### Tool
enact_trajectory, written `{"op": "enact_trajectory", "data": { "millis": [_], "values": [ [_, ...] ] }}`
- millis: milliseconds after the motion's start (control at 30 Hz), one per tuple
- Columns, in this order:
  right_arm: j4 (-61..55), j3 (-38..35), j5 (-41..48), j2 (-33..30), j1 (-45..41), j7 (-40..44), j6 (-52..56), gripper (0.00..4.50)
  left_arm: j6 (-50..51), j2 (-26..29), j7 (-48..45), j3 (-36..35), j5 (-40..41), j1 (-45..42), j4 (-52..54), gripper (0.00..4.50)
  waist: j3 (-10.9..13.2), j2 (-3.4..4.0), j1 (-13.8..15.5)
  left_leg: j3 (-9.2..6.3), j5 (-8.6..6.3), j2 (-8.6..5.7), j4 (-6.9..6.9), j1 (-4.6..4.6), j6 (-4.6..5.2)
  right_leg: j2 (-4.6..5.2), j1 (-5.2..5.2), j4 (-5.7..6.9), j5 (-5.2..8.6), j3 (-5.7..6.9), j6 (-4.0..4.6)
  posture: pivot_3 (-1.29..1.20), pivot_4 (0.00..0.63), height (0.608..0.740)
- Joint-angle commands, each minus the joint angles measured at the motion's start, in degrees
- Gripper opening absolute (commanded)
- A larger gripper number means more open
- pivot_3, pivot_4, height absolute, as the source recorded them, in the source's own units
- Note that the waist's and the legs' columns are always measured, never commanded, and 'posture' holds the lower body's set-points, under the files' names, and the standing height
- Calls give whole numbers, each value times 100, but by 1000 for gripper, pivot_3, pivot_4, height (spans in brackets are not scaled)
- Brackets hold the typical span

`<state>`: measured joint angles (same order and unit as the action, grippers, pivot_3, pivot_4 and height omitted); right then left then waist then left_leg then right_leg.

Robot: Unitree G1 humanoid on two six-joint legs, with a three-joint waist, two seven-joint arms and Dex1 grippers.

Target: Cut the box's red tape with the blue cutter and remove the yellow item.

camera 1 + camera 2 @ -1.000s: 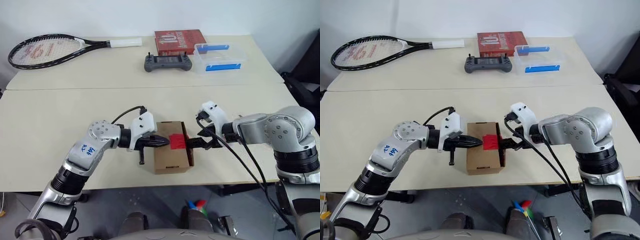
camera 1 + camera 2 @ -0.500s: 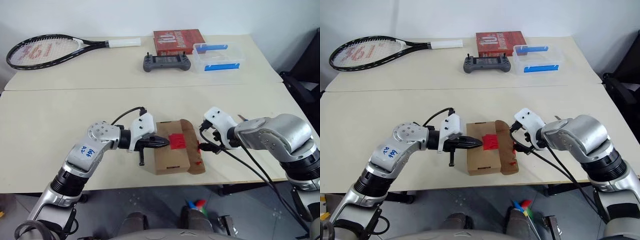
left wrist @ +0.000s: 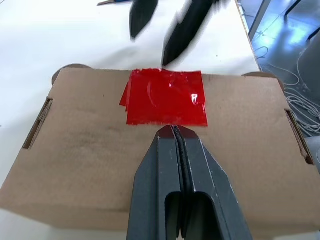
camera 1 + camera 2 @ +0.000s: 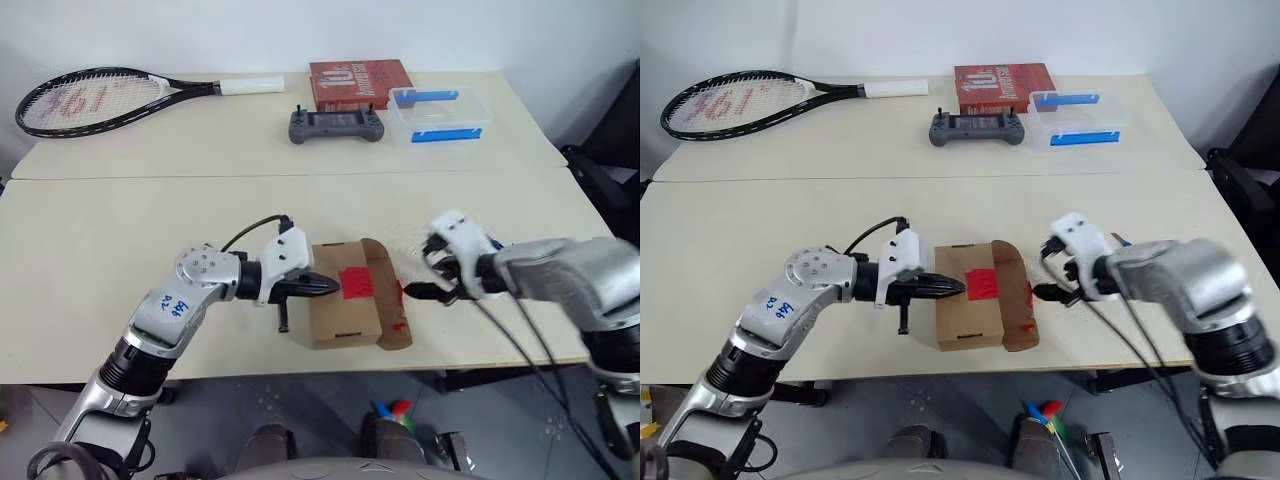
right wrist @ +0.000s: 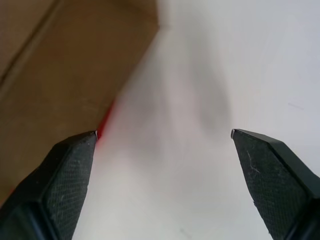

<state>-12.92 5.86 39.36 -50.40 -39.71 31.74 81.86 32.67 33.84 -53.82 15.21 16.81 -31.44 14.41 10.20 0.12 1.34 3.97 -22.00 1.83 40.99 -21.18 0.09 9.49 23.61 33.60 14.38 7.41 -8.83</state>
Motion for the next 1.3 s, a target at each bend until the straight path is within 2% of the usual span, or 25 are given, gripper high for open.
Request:
{"op": "enact_trajectory", "data": {
  "millis": [33,200,433,600,733,1000,1300],
  "values": [
    [535,-697,788,-22,-43,1067,232,4458,152,82,-3,109,-129,116,-68,0,0,0,-1,0,0,1,-2,2,0,0,-1,1,0,2,0,0,150,740],
    [1385,-978,1137,202,-52,1577,618,4458,141,95,-36,98,-135,89,-67,0,0,0,-6,1,0,1,1,3,0,0,-2,3,0,0,0,0,150,740],
    [1692,42,751,586,-51,2032,148,4458,172,142,-58,39,-98,106,-25,0,1,1,-19,3,1,1,1,3,0,0,0,4,0,0,0,0,150,740],
    [1890,290,579,891,-129,2100,77,4458,194,155,-66,15,-85,104,10,0,0,1,-37,3,1,1,2,7,-2,0,-2,8,0,0,0,0,150,740],
    [2311,186,432,1176,-247,2005,105,3536,195,167,-77,-10,-83,110,18,0,0,1,-51,2,2,1,3,9,-3,0,-2,12,0,1,0,0,150,740],
    [2698,367,47,1559,-418,1882,38,701,188,173,-104,-11,-89,109,21,0,0,1,-131,2,2,1,2,9,-4,0,-2,14,0,1,0,0,150,740],
    [2945,841,-228,1642,-503,2188,-85,701,173,141,-94,-3,-98,107,9,0,0,1,-146,2,3,1,3,13,-5,0,-4,16,0,0,0,0,150,740]
  ]
}}
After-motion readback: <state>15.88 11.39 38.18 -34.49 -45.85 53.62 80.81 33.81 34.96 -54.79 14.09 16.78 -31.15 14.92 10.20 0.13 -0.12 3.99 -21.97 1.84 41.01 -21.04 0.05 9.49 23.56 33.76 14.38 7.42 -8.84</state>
